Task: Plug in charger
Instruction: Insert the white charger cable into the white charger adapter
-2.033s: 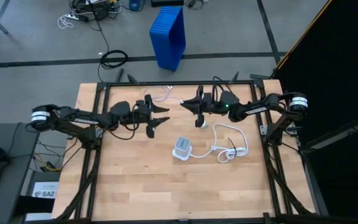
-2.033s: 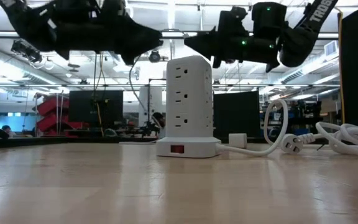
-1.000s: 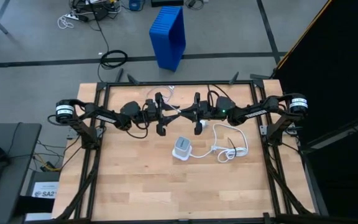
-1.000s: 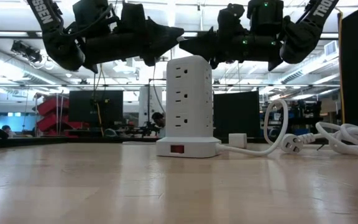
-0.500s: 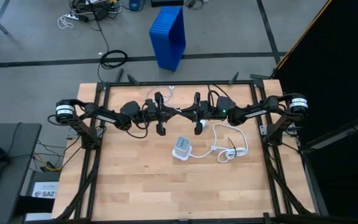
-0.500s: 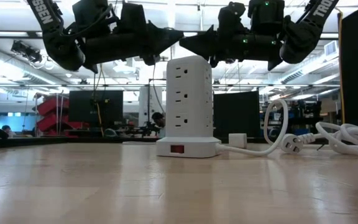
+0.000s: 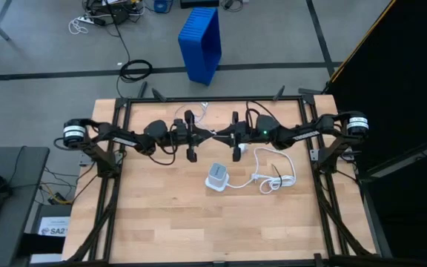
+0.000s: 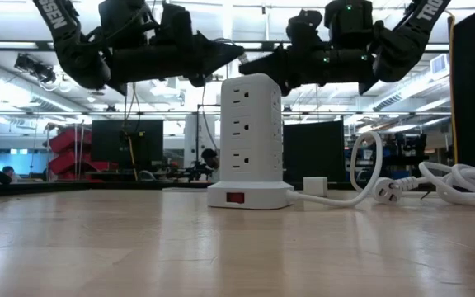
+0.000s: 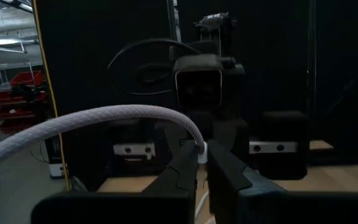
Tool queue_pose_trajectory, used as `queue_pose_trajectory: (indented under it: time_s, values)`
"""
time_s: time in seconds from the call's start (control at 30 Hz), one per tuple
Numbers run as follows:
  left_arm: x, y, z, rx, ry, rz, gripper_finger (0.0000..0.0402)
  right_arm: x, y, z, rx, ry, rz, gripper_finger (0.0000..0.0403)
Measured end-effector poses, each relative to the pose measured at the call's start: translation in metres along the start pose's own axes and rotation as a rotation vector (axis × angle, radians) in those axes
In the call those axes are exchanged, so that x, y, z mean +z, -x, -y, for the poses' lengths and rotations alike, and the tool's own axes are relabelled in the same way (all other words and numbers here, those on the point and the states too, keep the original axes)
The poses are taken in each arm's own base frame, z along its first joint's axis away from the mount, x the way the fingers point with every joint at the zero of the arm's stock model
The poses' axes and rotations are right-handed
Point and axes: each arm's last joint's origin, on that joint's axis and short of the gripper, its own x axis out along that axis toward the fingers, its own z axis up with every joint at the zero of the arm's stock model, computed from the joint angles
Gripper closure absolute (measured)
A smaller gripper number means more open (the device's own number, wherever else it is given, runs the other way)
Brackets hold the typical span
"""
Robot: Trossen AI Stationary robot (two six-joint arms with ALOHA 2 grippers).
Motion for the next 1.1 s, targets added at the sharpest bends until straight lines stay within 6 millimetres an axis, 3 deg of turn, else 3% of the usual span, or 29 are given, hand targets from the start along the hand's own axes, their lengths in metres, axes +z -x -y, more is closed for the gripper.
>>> queue_pose_trajectory:
  time_s: [0.3, 0.5, 0.67, 0.97, 1.1]
  values:
    - [0.006, 0.014, -0.002, 0.05, -0.044, -0.234, 0.0401, 0.008, 0.038, 0.009, -0.086, -0.066, -0.341, 0.0279]
    - [0.001, 0.015, -0.001, 0.046, -0.043, -0.284, 0.0401, -0.014, 0.054, 0.017, -0.167, -0.212, -0.597, 0.0246]
    - [0.001, 0.015, -0.001, 0.045, -0.043, -0.282, 0.0401, -0.038, 0.052, 0.013, -0.144, -0.222, -0.792, 0.0207]
    - [0.0, 0.015, -0.001, 0.041, -0.041, -0.292, 0.0401, -0.035, 0.022, 0.009, -0.165, -0.145, -1.015, 0.0133]
    - [-0.001, 0.016, -0.001, 0.04, -0.04, -0.306, 0.0401, -0.045, 0.016, 0.015, -0.186, -0.155, -1.11, 0.0119]
